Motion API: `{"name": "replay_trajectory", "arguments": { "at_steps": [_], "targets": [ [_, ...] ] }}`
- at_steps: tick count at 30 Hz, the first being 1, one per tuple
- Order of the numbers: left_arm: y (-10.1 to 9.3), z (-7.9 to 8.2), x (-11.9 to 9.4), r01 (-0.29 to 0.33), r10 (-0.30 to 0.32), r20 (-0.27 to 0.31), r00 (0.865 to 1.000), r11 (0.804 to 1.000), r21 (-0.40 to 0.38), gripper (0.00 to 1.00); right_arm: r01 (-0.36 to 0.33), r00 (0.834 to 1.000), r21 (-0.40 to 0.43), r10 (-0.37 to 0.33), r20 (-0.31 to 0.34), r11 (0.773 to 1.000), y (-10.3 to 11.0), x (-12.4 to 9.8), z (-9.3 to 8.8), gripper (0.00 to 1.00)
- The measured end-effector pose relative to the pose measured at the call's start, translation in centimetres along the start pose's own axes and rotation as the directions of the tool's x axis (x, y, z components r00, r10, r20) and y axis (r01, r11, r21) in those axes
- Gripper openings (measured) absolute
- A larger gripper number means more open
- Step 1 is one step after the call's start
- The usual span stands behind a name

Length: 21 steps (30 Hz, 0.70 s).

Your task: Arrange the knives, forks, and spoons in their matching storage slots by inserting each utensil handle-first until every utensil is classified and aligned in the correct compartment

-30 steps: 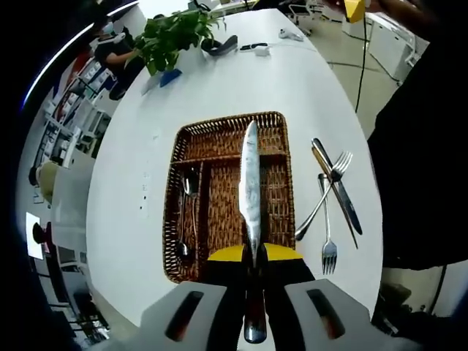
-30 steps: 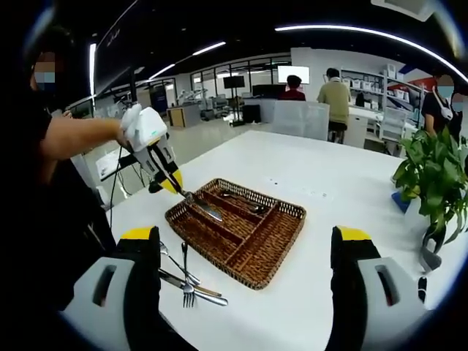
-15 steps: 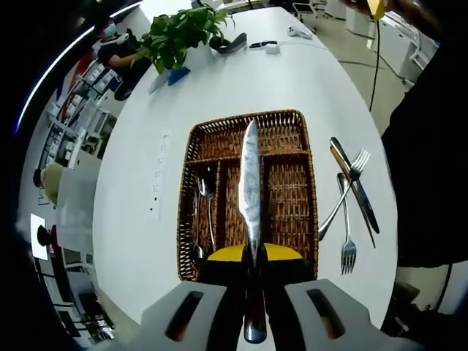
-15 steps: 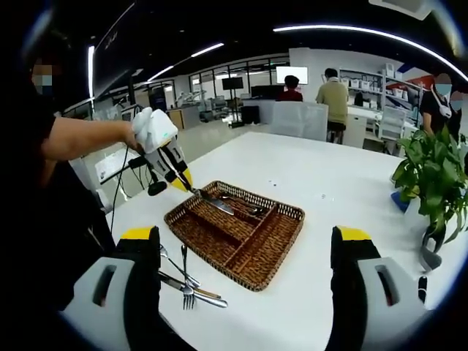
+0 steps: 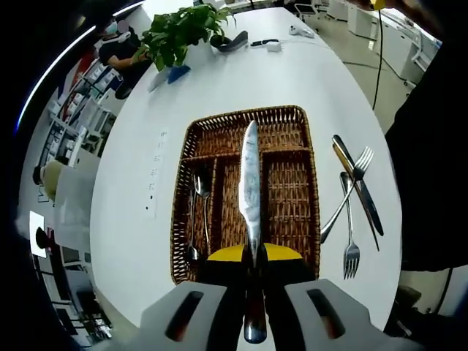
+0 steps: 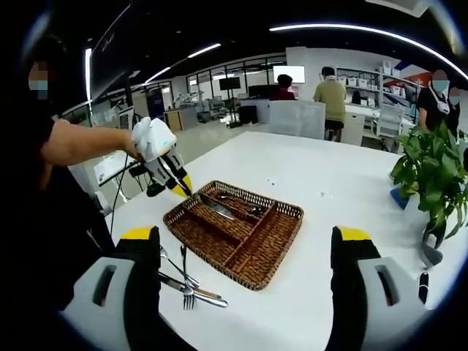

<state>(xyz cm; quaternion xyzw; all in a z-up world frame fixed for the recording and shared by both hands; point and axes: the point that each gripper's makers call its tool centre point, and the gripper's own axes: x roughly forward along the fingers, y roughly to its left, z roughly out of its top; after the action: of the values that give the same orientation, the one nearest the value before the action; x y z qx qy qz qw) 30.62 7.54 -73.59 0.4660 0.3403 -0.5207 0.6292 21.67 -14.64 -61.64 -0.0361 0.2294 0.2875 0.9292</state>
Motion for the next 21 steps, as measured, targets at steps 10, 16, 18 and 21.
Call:
{"name": "replay_trajectory", "arguments": {
  "at_steps": [10, 16, 18, 21],
  "targets": [
    [-0.4, -0.7, 1.6, -0.036, 0.036, 0.011, 0.999, 0.999, -0.005, 0.05, -0.002, 1.0, 0.003, 0.002, -0.004, 1.0, 0.1, 0.0, -0.2, 1.0],
    [-0.9, -1.3, 2.7, -0.048, 0.048, 0.004, 0.999, 0.999, -0.014, 0.05, -0.002, 1.0, 0.002, 0.002, -0.005, 1.0, 0.0, -0.1, -0.1, 1.0],
    [-1.1, -1.5, 3.0, -0.049, 0.049, 0.002, 0.999, 0.999, -0.017, 0.05, -0.002, 1.0, 0.002, 0.002, -0.007, 1.0, 0.0, -0.1, -0.1, 1.0],
    [-1.5, -1.6, 3.6, -0.048, 0.048, -0.002, 0.999, 0.999, -0.016, 0.05, -0.002, 1.0, 0.0, 0.002, -0.009, 1.0, -0.1, -0.2, 0.0, 1.0]
  ]
}}
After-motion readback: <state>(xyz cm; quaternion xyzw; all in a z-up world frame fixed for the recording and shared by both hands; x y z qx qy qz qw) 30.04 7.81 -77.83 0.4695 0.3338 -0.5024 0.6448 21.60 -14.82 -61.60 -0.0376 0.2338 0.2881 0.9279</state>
